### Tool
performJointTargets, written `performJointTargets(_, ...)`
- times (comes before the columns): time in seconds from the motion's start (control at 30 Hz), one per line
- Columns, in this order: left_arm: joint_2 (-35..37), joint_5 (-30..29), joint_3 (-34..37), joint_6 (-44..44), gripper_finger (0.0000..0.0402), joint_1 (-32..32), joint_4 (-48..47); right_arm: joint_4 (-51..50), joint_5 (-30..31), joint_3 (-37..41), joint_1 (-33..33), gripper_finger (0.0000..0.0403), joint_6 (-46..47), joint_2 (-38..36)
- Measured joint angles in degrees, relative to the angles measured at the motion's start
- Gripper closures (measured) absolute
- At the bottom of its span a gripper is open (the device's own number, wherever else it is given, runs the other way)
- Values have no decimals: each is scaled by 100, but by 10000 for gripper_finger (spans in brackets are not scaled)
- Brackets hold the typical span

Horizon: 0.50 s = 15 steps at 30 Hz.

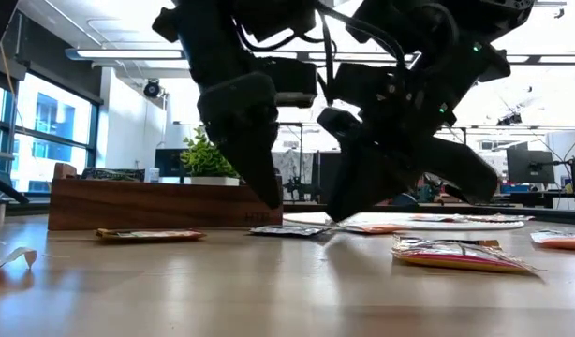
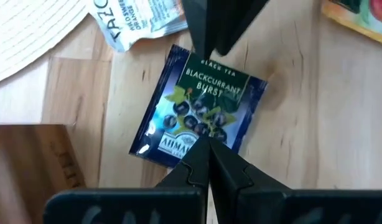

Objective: Pick & Place Tea
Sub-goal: Put the purple tea bag into the left section of the wooden organizer

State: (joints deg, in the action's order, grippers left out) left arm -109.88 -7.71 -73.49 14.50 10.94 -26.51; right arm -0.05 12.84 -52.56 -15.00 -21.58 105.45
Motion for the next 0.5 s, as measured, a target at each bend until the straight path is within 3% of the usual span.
performJointTargets(0.27,-315,-171,-17,141,401,-7,27,-125,-41,3,-4,285,-291,46)
performJointTargets(0.5,-496,-4,-20,92,401,-12,637,41,-117,-4,135,278,-444,142)
